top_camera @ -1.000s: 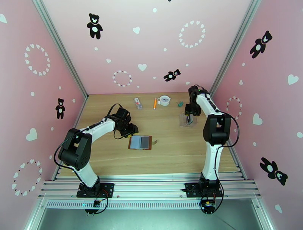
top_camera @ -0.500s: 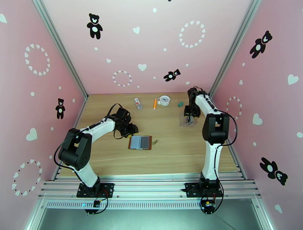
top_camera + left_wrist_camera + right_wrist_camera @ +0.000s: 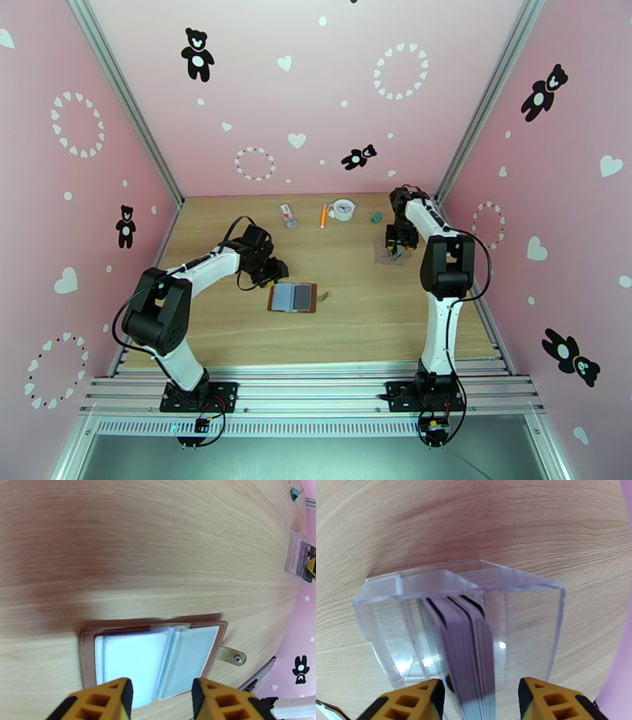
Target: Put the credit cards into the card holder
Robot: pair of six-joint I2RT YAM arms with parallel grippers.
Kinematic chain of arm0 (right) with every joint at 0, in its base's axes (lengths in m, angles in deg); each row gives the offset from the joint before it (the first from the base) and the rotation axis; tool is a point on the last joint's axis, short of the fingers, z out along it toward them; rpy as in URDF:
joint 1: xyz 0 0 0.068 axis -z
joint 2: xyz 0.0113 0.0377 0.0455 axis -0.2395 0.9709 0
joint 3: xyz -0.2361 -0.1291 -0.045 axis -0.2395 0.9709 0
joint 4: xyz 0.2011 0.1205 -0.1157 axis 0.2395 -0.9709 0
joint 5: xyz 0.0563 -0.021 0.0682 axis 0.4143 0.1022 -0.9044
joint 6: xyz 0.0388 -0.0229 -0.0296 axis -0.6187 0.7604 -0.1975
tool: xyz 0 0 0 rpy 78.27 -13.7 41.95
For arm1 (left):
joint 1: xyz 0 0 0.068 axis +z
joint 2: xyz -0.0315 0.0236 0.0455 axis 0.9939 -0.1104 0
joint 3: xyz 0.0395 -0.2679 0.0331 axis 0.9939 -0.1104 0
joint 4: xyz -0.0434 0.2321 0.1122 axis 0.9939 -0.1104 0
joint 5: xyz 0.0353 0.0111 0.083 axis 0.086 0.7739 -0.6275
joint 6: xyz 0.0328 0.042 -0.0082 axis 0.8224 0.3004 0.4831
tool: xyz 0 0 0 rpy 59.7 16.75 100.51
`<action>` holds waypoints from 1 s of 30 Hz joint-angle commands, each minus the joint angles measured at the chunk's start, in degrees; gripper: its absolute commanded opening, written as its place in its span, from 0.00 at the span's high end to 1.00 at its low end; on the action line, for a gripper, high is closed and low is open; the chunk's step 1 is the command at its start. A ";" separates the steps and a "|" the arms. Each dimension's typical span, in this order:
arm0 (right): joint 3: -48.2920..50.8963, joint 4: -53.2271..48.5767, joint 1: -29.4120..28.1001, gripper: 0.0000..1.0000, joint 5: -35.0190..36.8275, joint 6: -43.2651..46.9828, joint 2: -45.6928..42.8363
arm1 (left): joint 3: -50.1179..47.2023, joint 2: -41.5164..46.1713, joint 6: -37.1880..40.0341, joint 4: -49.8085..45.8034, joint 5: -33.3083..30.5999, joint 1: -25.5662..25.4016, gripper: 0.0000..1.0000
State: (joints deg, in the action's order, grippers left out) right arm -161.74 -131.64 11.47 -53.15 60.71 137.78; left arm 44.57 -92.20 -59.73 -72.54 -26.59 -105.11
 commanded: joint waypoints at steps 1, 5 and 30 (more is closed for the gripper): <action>-0.66 -2.34 0.04 0.46 1.74 -0.25 1.42 | 1.41 -1.19 1.00 -1.22 0.74 0.18 0.55; -0.81 -2.45 0.11 0.48 3.71 -0.90 0.62 | 1.56 -1.18 1.26 -1.49 0.78 0.23 0.55; 0.83 -2.21 2.76 0.85 6.71 -0.54 -6.32 | 2.02 -1.79 0.91 -1.09 0.97 0.10 0.55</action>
State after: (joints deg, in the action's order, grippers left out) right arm -161.57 -133.02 14.26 -45.64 59.96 134.65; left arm 45.79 -93.44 -59.12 -73.66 -26.59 -105.11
